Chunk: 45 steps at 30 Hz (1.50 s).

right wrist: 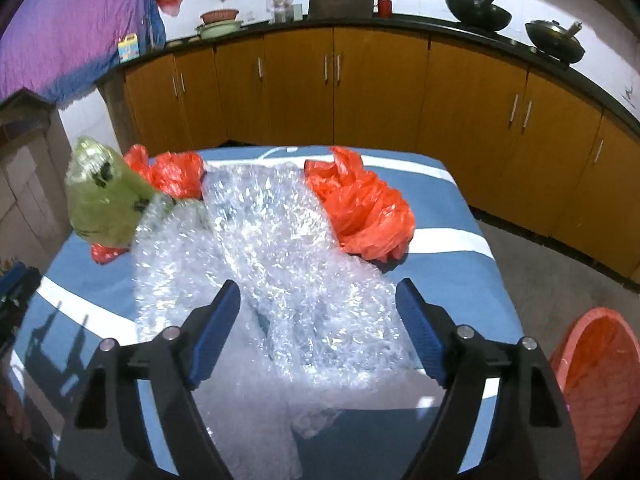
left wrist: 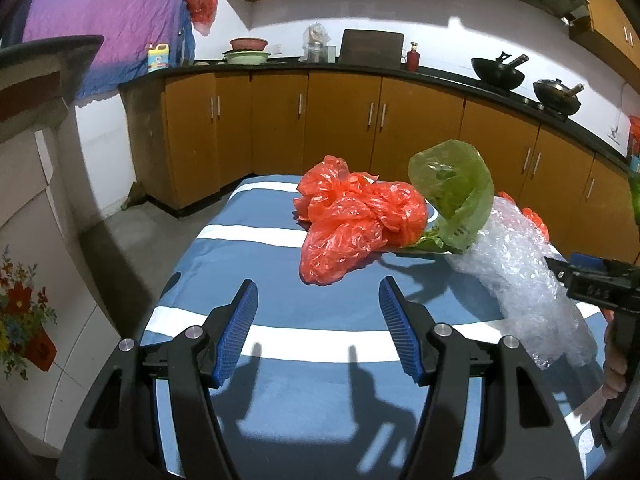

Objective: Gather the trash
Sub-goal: 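Grasp a bubble wrap roll with the left tool while the right tool grasps another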

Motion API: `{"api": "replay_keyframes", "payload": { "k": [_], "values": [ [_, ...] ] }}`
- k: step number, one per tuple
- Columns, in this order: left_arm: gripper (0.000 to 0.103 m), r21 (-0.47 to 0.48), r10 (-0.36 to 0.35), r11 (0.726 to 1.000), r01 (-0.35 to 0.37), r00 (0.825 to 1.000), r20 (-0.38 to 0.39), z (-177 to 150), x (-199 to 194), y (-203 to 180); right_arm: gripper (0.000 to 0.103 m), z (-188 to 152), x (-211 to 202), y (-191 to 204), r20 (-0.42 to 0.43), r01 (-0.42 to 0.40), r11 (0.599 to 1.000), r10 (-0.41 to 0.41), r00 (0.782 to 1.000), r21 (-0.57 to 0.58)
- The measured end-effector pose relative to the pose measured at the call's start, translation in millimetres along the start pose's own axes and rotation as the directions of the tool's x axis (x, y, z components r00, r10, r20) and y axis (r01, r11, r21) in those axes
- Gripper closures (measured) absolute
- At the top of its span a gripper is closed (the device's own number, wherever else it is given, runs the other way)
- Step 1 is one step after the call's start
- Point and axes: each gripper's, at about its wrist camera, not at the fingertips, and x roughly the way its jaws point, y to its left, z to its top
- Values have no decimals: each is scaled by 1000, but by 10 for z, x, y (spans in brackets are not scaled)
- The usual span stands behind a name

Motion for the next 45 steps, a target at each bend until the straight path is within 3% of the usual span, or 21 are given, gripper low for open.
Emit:
{"api": "replay_keyframes", "payload": {
  "k": [3,5,7,9,12,22,31,38,45],
  "values": [
    [40,-8,-10,1000,10,1000,-3,12,20,-5,25,-15,65,20,-18,22,1000,-22,1000,-14],
    [40,-7,-16,1000,16,1000,-2,20,25,-23,38,-30,100,16,-32,18,1000,-18,999,-11],
    [40,-2,-23,1000,23,1000,-4,24,29,-53,61,-34,125,4,-49,12,1000,-12,999,-4],
    [40,3,-32,999,32,999,-7,26,27,-100,73,-43,124,-19,-59,-1,1000,1,998,7],
    [40,8,-49,999,49,999,-11,26,11,-175,83,-65,63,-58,-48,-5,1000,6,999,17],
    [33,25,-154,988,155,988,-34,19,-55,-628,87,-170,-494,-320,62,-51,994,45,997,97],
    [25,72,-282,956,286,958,-51,123,-43,-1346,88,-312,-989,-664,134,14,987,-36,990,160],
    [25,118,-261,954,276,957,-129,72,227,-1707,88,-492,-1202,-1060,132,60,969,-93,987,238],
    [34,57,-245,963,263,946,-211,39,480,-1731,87,-637,-1253,-1285,112,83,956,-118,987,280]
  ]
}}
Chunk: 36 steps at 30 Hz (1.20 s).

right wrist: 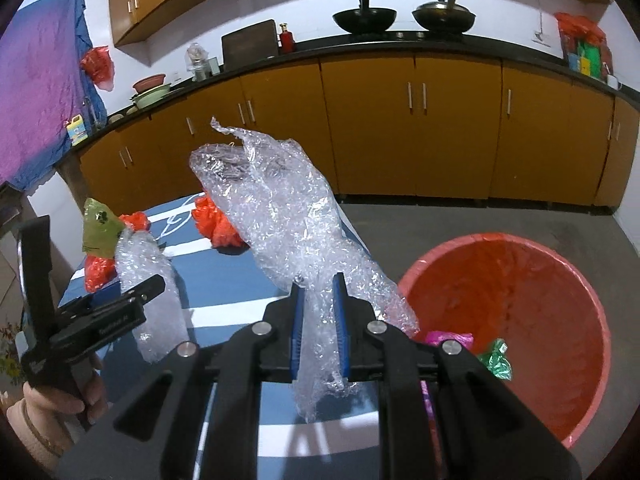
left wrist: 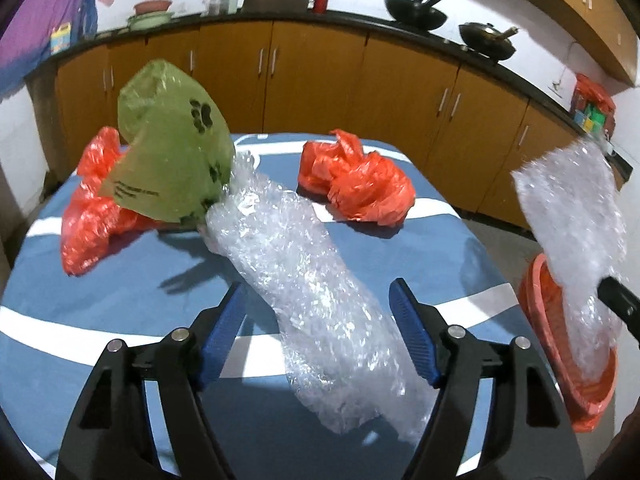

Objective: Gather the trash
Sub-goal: 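Grasp a bubble wrap roll with the left tool while the right tool grasps another, then carry both bubble wraps over the wastebasket and open both tools to drop them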

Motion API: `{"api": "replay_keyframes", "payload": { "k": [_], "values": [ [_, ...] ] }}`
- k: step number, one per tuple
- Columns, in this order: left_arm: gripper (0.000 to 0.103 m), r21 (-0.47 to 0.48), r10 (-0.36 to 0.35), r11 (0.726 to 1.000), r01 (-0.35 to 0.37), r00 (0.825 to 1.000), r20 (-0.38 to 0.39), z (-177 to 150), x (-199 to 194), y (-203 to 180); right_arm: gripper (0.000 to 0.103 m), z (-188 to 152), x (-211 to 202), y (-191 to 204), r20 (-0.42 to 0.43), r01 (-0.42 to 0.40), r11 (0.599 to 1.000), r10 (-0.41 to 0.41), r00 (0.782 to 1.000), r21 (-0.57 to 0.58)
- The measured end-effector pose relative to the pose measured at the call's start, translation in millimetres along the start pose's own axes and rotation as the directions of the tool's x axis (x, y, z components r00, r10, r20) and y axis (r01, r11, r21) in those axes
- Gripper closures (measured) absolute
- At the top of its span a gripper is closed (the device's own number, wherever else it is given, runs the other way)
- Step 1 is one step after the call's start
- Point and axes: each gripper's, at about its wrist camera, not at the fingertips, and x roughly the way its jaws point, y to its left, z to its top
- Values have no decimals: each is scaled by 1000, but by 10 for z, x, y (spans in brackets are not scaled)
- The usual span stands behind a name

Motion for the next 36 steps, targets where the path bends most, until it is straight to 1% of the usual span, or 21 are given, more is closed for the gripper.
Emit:
{"api": "replay_keyframes", "payload": {
  "k": [6,8,10,12,13,15,23,30,36],
  "values": [
    [44,-15,-12,1000,11,999,-52,-19,123,11,87,-51,20,-33,-6,1,1000,0,1000,8],
    [53,-12,-14,1000,13,998,-63,-30,143,10,87,-62,23,-37,-9,-1,1000,1,1000,7],
    [67,-6,-18,1000,18,997,-70,-35,149,12,87,-69,27,-25,-11,-2,1000,2,1000,3],
    [76,6,-27,1000,27,997,-67,-33,128,9,87,-47,28,-13,-11,-3,1000,3,1000,1],
    [80,9,-31,999,31,998,-64,-30,114,1,87,-39,21,-11,-10,-3,1000,3,1000,0],
    [84,21,-40,999,41,998,-51,-20,58,-9,87,-37,3,-9,-8,-4,1000,4,1000,-1],
    [86,66,-82,994,82,997,2,-67,-259,-78,87,-64,-108,-26,6,-8,1000,8,1000,3],
    [87,93,-136,987,133,990,29,-138,-537,-158,87,-78,-259,-81,20,-10,1000,9,1000,19],
    [87,114,-179,978,172,982,53,-134,-742,-280,87,-88,-453,-152,45,0,1000,-1,999,30]
  ]
}}
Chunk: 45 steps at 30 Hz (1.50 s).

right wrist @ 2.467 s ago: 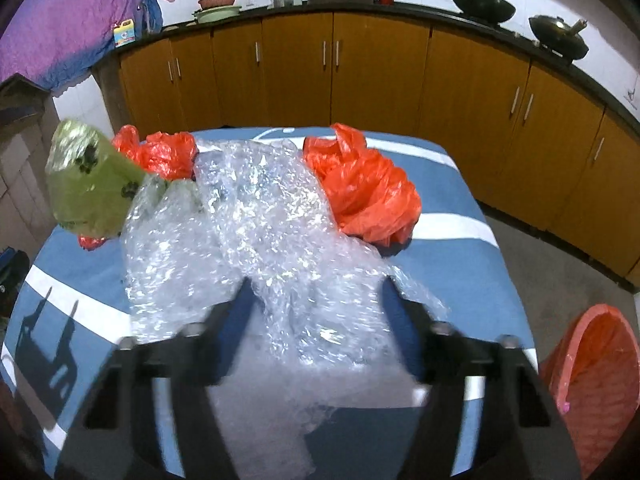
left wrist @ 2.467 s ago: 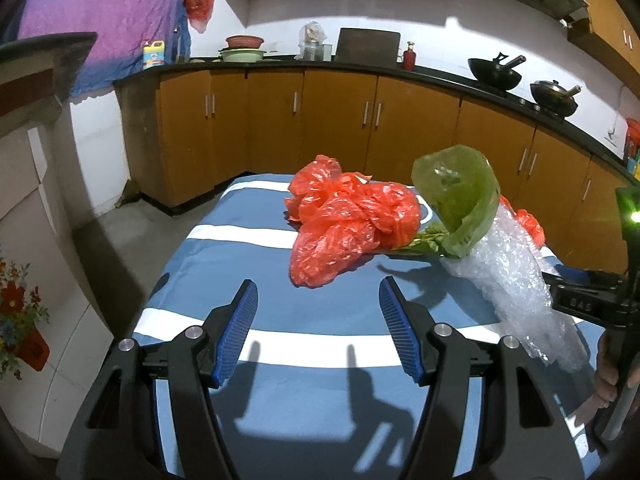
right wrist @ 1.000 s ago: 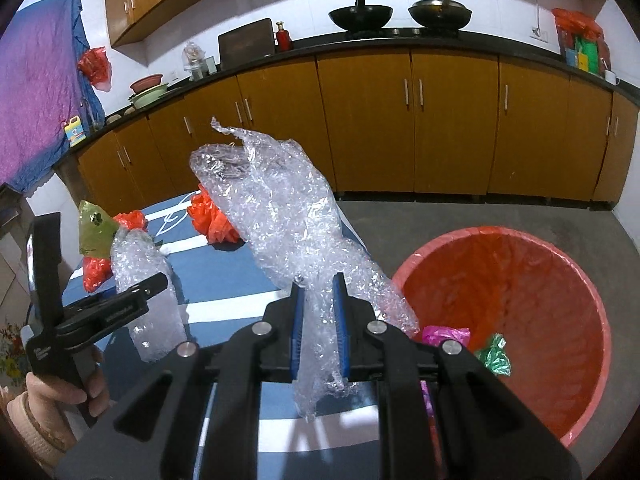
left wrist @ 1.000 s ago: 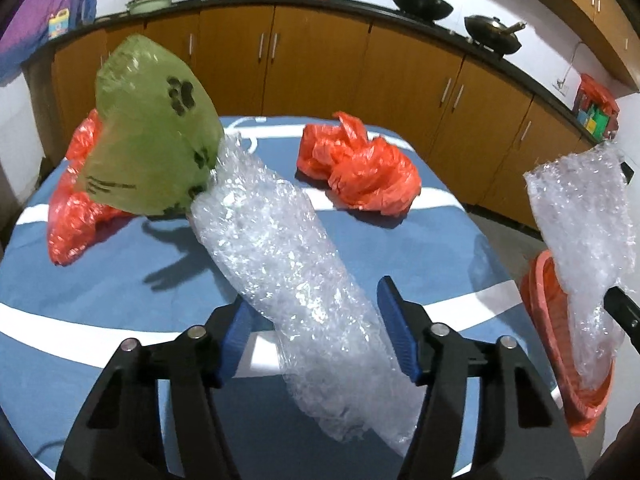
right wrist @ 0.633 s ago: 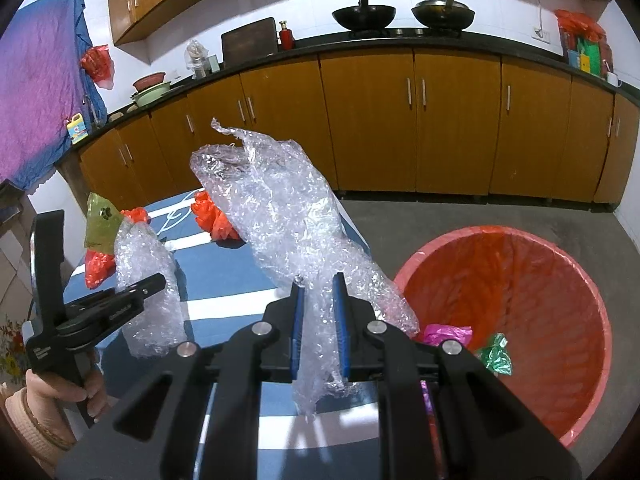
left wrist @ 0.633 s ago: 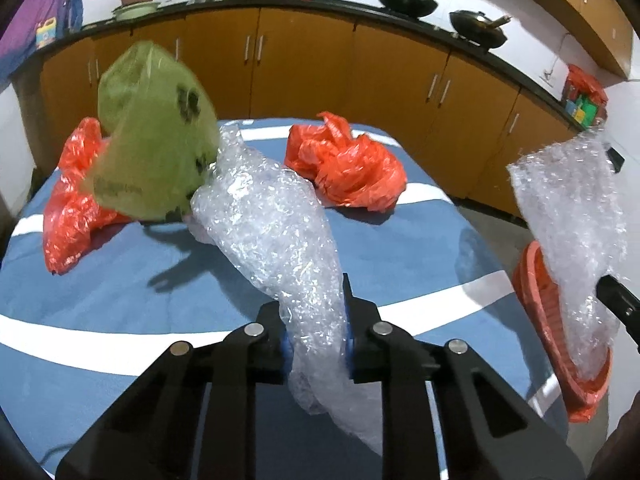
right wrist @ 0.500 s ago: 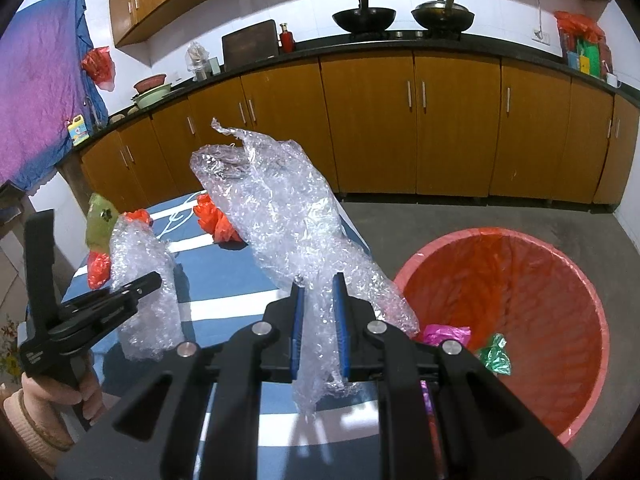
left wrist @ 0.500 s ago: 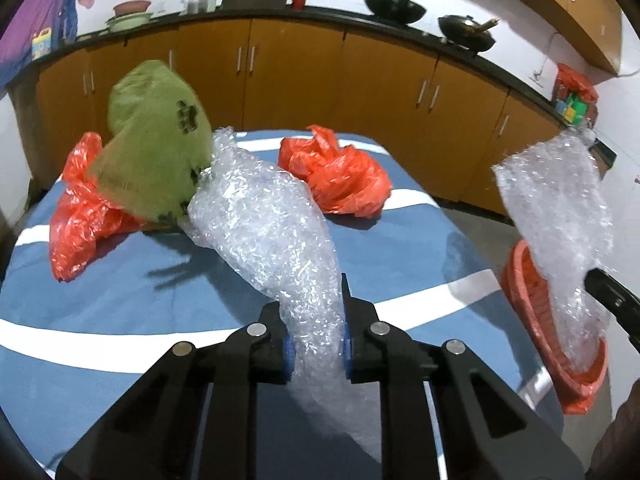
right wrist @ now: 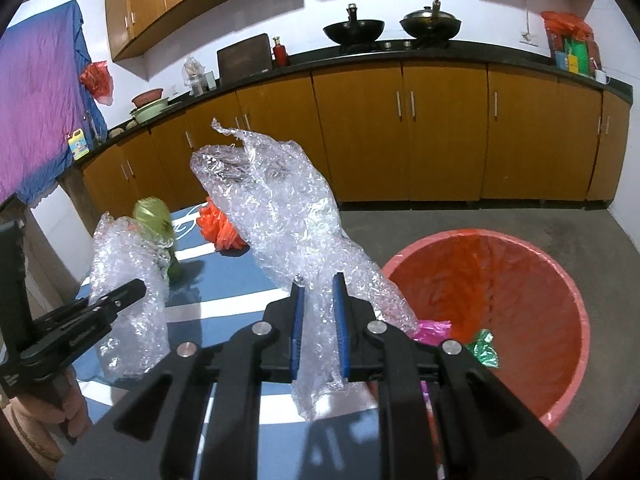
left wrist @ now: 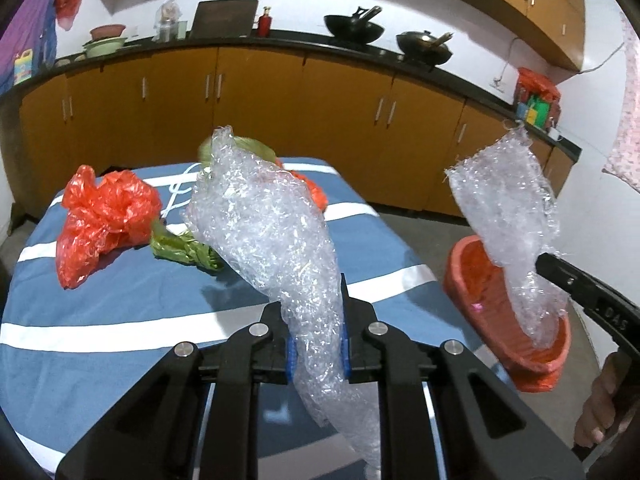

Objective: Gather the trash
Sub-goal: 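Carry both bubble wraps over the wastebasket and open both tools to drop them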

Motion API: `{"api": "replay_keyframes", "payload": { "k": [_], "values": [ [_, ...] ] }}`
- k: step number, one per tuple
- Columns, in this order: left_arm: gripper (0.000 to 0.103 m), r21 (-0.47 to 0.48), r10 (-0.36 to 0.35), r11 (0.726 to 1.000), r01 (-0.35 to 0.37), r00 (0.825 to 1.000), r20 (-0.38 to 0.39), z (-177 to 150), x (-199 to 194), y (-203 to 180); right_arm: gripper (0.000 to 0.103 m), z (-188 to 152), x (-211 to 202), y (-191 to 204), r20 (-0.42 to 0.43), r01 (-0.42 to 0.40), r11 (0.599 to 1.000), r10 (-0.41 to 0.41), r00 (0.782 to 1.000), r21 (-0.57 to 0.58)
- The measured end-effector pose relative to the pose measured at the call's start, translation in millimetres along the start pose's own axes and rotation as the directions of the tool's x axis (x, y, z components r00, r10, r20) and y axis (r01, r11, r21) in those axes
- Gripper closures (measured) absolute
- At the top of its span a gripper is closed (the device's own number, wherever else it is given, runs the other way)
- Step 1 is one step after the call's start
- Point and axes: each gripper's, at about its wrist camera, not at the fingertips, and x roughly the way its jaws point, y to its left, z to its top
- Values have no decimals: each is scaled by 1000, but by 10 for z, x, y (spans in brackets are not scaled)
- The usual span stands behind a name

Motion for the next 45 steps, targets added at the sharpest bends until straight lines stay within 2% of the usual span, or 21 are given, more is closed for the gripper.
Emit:
{"api": "replay_keyframes", "payload": {
  "k": [16,24,35,45],
  "values": [
    [88,67,-82,995,79,996,42,117,-120,-482,87,-71,-412,-449,46,77,995,-80,996,63],
    [88,128,-140,983,134,989,43,153,-60,-892,88,-144,-568,-727,57,118,988,-124,991,101],
    [88,196,-215,958,209,976,11,122,138,-1422,88,-204,-580,-1141,46,185,969,-195,980,164],
    [88,243,-239,941,237,971,-20,138,414,-1779,88,-234,-450,-1415,22,223,951,-233,972,216]
  ]
}}
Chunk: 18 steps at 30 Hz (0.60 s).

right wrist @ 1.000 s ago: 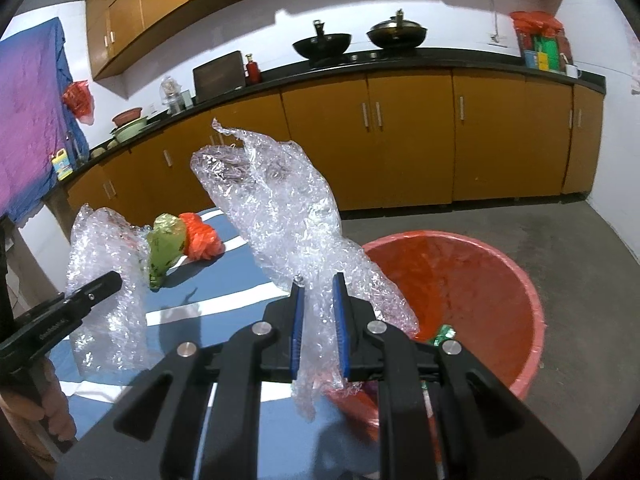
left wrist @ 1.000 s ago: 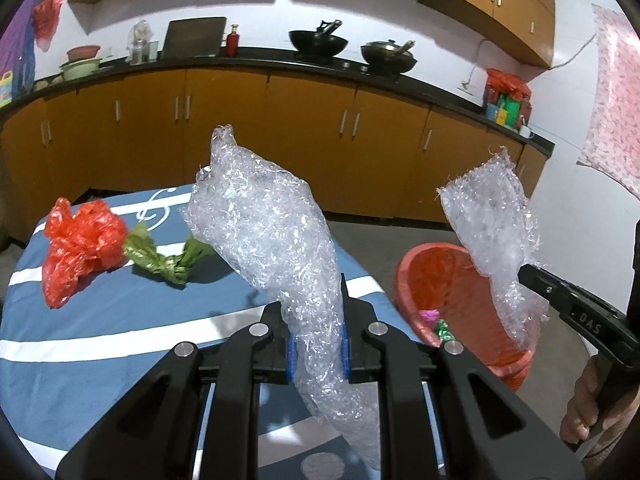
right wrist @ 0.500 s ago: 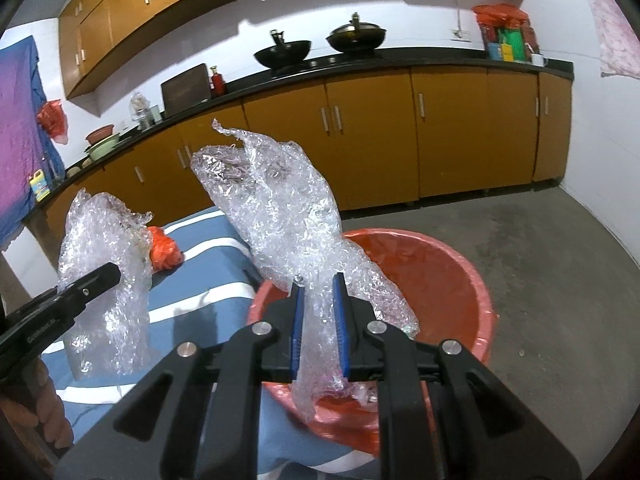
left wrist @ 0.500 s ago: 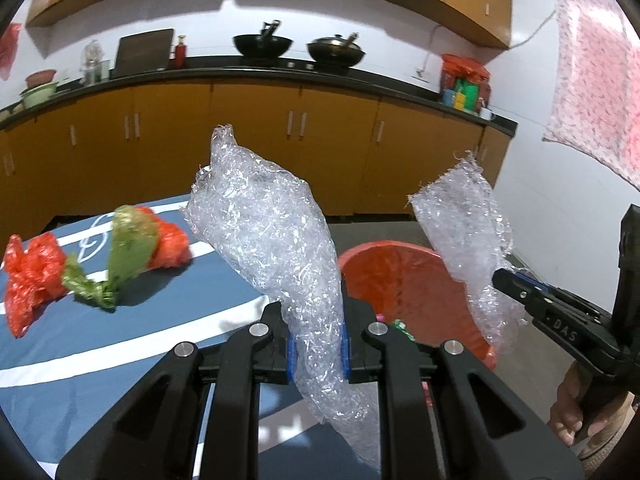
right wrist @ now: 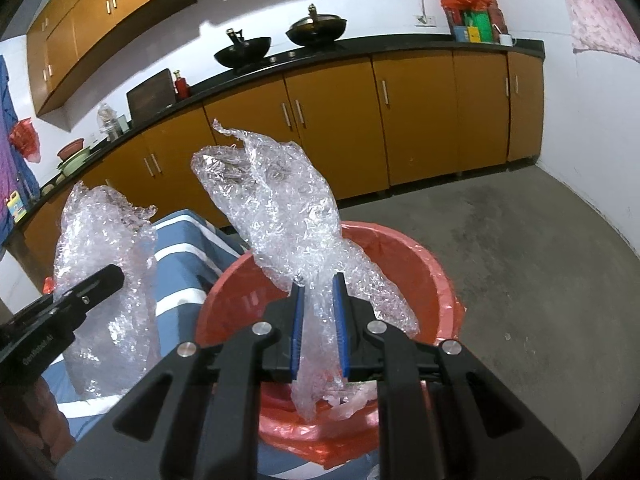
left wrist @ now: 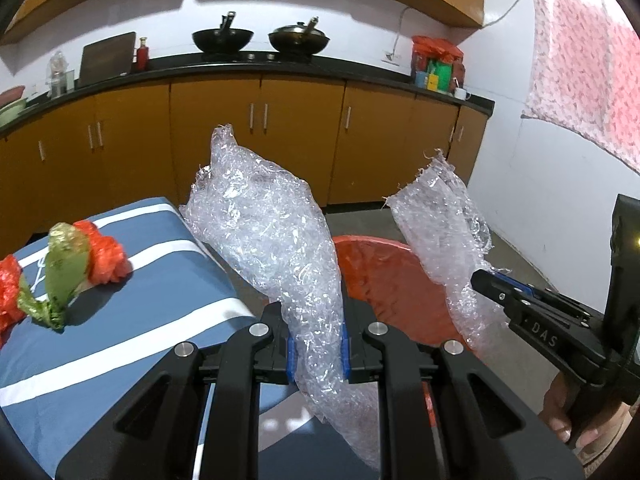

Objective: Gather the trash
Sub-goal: 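Carry both bubble wraps over the wastebasket and open both tools to drop them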

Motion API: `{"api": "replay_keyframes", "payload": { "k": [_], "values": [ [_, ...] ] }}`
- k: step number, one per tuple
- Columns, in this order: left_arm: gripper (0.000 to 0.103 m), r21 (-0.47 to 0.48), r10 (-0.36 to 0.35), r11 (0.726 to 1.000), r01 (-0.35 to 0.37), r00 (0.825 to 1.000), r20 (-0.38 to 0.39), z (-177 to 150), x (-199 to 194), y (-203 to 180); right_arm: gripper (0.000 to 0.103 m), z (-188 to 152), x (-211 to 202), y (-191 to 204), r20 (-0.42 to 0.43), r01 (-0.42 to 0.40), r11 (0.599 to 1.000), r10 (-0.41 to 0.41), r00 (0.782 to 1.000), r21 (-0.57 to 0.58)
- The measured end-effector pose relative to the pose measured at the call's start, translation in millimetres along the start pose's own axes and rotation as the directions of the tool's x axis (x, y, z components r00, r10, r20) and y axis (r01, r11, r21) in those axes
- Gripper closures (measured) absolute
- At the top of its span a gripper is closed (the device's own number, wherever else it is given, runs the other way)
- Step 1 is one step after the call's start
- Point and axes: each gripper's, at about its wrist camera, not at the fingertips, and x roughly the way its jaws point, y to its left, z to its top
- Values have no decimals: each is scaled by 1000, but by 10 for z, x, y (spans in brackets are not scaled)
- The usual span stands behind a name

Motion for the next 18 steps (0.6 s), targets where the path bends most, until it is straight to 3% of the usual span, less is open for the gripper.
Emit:
{"api": "replay_keyframes", "payload": {
  "k": [18],
  "values": [
    [87,70,-35,997,41,996,-80,-90,566,-295,84,52,427,-234,-46,27,998,-24,999,57]
  ]
}}
